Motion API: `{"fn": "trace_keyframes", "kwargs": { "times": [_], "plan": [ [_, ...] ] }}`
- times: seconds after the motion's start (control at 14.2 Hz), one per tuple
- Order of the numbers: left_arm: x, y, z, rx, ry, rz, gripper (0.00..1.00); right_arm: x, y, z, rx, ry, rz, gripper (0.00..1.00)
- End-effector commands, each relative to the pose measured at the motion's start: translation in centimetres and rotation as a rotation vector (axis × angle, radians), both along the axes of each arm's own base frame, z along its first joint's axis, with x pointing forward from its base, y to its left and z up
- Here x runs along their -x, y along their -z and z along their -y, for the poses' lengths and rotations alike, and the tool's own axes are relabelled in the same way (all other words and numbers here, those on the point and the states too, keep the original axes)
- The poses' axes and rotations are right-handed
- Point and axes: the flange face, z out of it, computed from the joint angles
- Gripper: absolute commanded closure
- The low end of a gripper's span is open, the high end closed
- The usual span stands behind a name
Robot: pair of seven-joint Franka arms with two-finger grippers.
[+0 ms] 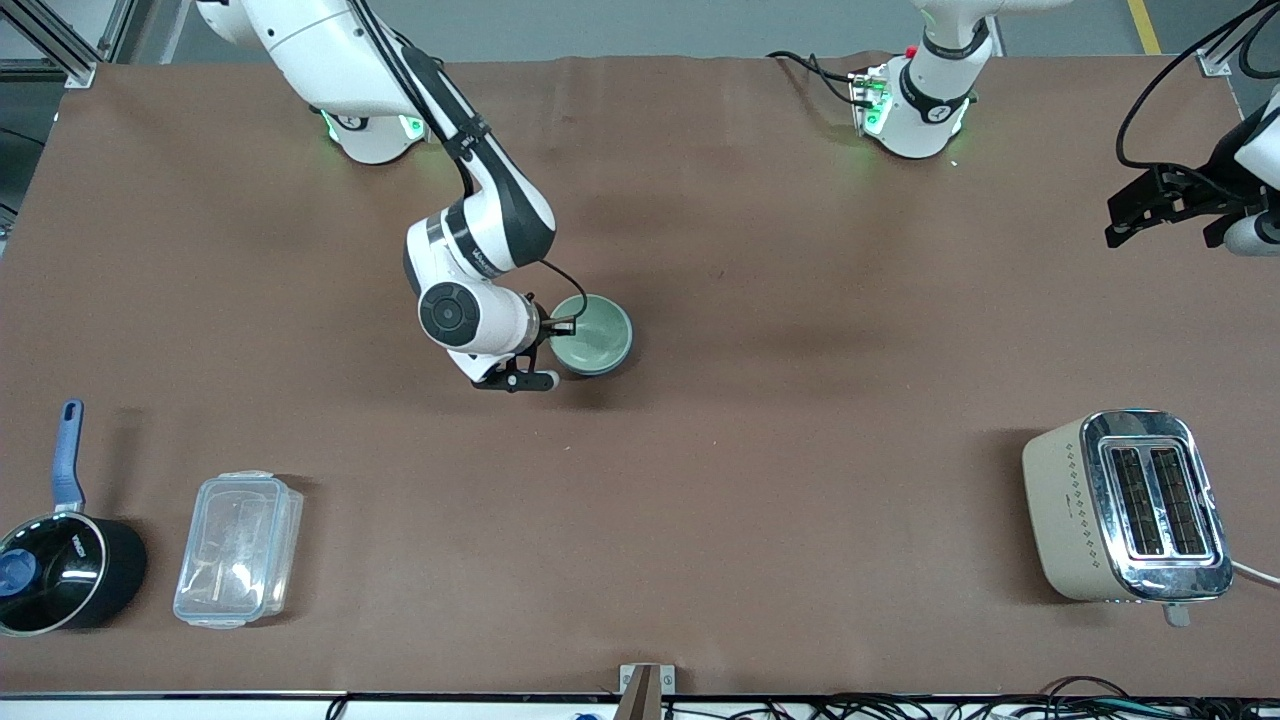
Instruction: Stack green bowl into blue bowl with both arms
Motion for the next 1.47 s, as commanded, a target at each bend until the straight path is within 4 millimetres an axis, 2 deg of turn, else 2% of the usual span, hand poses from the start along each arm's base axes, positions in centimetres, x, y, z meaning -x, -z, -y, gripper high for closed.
{"fn": "trace_keyframes", "kwargs": {
  "times": [0.0, 0.07, 0.21, 0.35, 0.56, 0.63, 0.7, 0.77, 1.05, 1.19, 1.33, 1.4],
  "plan": [
    [0.0, -0.5, -0.1, 0.004, 0.018, 0.012, 0.0, 0.3, -0.6, 0.2, -0.014, 0.006, -0.003, 0.0],
    [0.0, -0.5, -0.1, 0.004, 0.018, 0.012, 0.0, 0.3, -1.4, 0.3, -0.016, 0.005, -0.01, 0.0],
    [0.1, -0.6, -0.1, 0.004, 0.018, 0.014, 0.0, -0.1, -5.7, 0.9, -0.033, -0.001, 0.015, 0.0],
    [0.1, -0.6, -0.3, 0.005, 0.017, 0.013, 0.0, -1.3, -10.7, 3.4, -0.011, -0.016, 0.083, 0.0],
    [0.1, -0.7, -0.3, 0.007, 0.021, 0.012, 0.0, -3.4, -19.5, 8.5, 0.039, -0.014, 0.198, 0.0],
    [0.1, -0.7, -0.4, 0.005, 0.02, 0.012, 0.0, -4.3, -21.5, 10.6, 0.057, 0.001, 0.237, 0.0],
    [0.1, -0.7, -0.4, 0.005, 0.018, 0.012, 0.0, -5.2, -23.7, 13.6, 0.077, 0.02, 0.277, 0.0],
    [0.1, -0.7, -0.4, 0.005, 0.018, 0.012, 0.0, -5.9, -25.7, 15.2, 0.082, 0.012, 0.321, 0.0],
    [0.2, -1.2, -0.3, 0.006, 0.018, 0.02, 0.0, -8.5, -34.8, 24.9, 0.082, 0.081, 0.412, 0.0],
    [0.2, -1.2, -0.3, 0.007, 0.013, 0.018, 0.0, -8.6, -38.9, 29.9, 0.098, 0.1, 0.438, 0.0],
    [0.3, -1.2, -0.1, 0.007, 0.013, 0.017, 0.0, -8.2, -42.4, 34.8, 0.1, 0.101, 0.474, 0.05],
    [0.3, -1.1, 0.0, 0.007, 0.013, 0.015, 0.0, -7.8, -42.7, 36.6, 0.102, 0.105, 0.462, 0.05]
  ]
}}
